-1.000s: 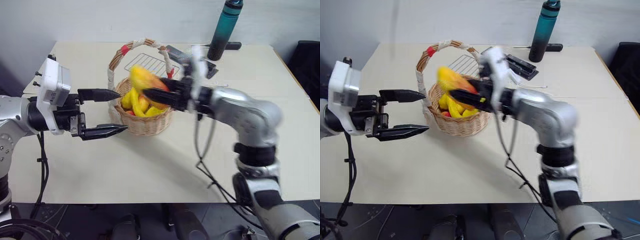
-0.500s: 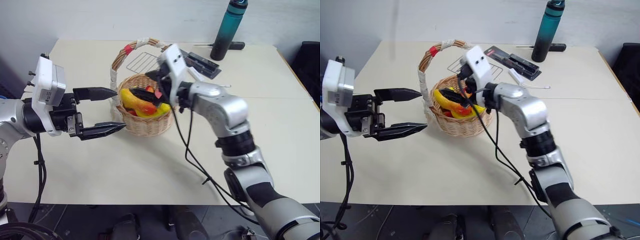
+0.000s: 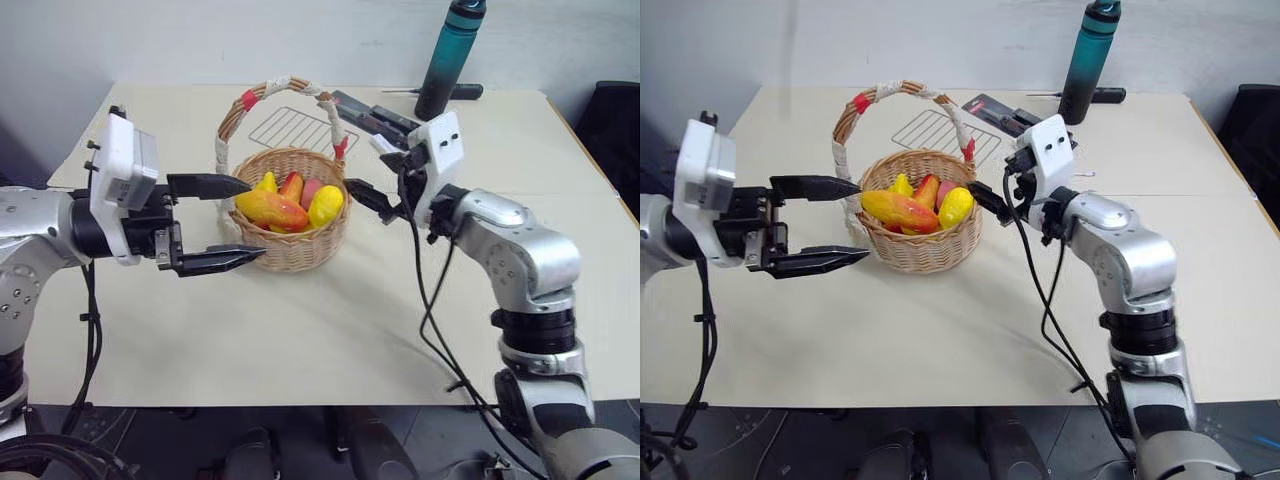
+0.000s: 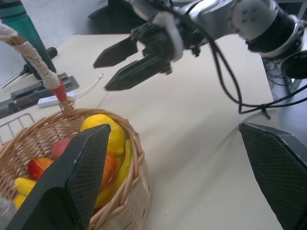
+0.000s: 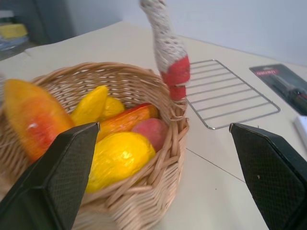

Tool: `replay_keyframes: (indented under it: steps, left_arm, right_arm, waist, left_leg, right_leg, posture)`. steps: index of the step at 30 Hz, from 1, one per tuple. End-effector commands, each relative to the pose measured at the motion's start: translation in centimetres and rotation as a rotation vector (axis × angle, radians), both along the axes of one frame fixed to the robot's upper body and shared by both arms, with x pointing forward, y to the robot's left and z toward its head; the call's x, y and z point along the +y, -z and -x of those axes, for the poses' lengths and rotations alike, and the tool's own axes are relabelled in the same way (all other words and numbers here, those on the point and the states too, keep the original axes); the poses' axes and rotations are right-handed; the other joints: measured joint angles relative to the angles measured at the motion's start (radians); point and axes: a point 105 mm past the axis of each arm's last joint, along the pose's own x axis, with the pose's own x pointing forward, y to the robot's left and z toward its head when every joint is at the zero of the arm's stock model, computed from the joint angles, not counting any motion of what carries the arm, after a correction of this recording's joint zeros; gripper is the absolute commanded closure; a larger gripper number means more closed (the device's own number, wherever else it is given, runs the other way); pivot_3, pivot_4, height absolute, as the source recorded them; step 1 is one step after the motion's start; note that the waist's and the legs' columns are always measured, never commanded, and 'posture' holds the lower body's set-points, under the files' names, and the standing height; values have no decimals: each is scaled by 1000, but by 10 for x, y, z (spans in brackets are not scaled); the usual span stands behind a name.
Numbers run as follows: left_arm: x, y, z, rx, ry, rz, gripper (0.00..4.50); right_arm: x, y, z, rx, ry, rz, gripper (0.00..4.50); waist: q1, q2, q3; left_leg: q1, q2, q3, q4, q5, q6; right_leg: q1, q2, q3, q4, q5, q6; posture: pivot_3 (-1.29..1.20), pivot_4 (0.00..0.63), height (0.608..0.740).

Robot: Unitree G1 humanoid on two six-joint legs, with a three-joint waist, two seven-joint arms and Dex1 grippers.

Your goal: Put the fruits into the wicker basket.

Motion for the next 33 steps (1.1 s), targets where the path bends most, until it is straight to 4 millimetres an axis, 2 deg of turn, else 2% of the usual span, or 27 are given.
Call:
replay_keyframes:
  steps: [1,3,6,9,15,19,20,25,28,33]
  left_arm:
    - [-2,-8,-1,-47,-1,-2,0]
    - [-4,-7,-1,-50,3,-11,0]
    - [-5,-8,-2,-54,4,-13,0]
    - [-6,-9,-1,-63,1,-7,0]
    - [-4,-6,-1,-65,-26,-19,0]
    - [-2,0,0,-56,-40,-37,0]
    - [-3,0,1,-54,-37,-35,0]
    - [-6,-1,0,-57,-28,-31,0]
    - [-8,-3,-2,-57,-12,-22,0]
    - [-17,-4,-3,-42,35,17,0]
  right_arm:
    - [10,-16,-13,-87,30,16,23]
    - [22,-22,-25,-77,11,-26,23]
    - [32,-20,-37,-75,7,-29,23]
    - [44,-12,-44,-67,-14,-30,611]
    - [53,-10,-43,-102,-60,-24,2624]
    - [51,-16,-40,-182,-36,-45,3990]
    - [49,-15,-41,-178,-23,-55,4201]
    - [42,-12,-41,-174,2,-75,4225]
    - [31,-17,-35,-198,1,-78,4225]
    - [-17,-26,-27,-213,124,-13,4225]
  waist:
    - [-1,0,0]
    - [-5,0,0]
    - [-14,0,0]
    - [-16,0,0]
    - [-18,0,0]
    - [-22,0,0]
    - [-21,0,0]
    - [-18,0,0]
    - [-17,0,0]
    - [-12,0,0]
  left_leg:
    - [0,0,0,0,0,0]
    - [0,0,0,0,0,0]
    - [-1,0,0,0,0,-1]
    - [-1,1,0,0,0,-1]
    - [-1,0,0,0,1,-2]
    - [-1,1,0,-1,1,-2]
    - [0,1,0,-1,1,-2]
    - [-1,0,-1,0,1,-3]
    - [-1,0,-1,0,1,-3]
    - [-2,0,-1,-1,1,-3]
  right_leg:
    - [0,0,0,0,0,0]
    - [0,0,0,0,0,0]
    - [0,0,0,-1,0,0]
    - [0,-1,-1,-2,0,0]
    - [0,-1,-1,-2,0,0]
    - [0,-1,-1,-1,0,0]
    - [0,-1,-1,0,0,0]
    - [0,-1,-1,0,0,0]
    - [0,-1,-1,-1,0,0]
    - [0,-1,-1,-2,0,0]
  posture:
    - [0,150,740]
    - [0,150,740]
    - [0,150,740]
    - [0,150,740]
    - [0,150,740]
    - [0,150,740]
    - [0,150,740]
    - [0,150,740]
    - [0,150,740]
    - [0,150,740]
